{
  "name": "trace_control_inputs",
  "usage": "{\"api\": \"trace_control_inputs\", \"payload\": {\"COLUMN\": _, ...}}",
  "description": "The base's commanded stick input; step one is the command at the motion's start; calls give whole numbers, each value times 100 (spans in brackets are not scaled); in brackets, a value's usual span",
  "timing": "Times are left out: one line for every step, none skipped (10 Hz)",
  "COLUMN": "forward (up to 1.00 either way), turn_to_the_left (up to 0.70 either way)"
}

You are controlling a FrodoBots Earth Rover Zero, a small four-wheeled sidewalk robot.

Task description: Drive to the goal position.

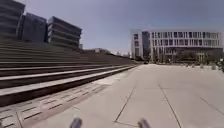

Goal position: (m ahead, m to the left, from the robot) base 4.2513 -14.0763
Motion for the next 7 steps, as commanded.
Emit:
{"api": "trace_control_inputs", "payload": {"forward": 100, "turn_to_the_left": -40}}
{"api": "trace_control_inputs", "payload": {"forward": 100, "turn_to_the_left": -40}}
{"api": "trace_control_inputs", "payload": {"forward": 100, "turn_to_the_left": -40}}
{"api": "trace_control_inputs", "payload": {"forward": 100, "turn_to_the_left": -40}}
{"api": "trace_control_inputs", "payload": {"forward": 100, "turn_to_the_left": -40}}
{"api": "trace_control_inputs", "payload": {"forward": 100, "turn_to_the_left": -40}}
{"api": "trace_control_inputs", "payload": {"forward": 100, "turn_to_the_left": -40}}
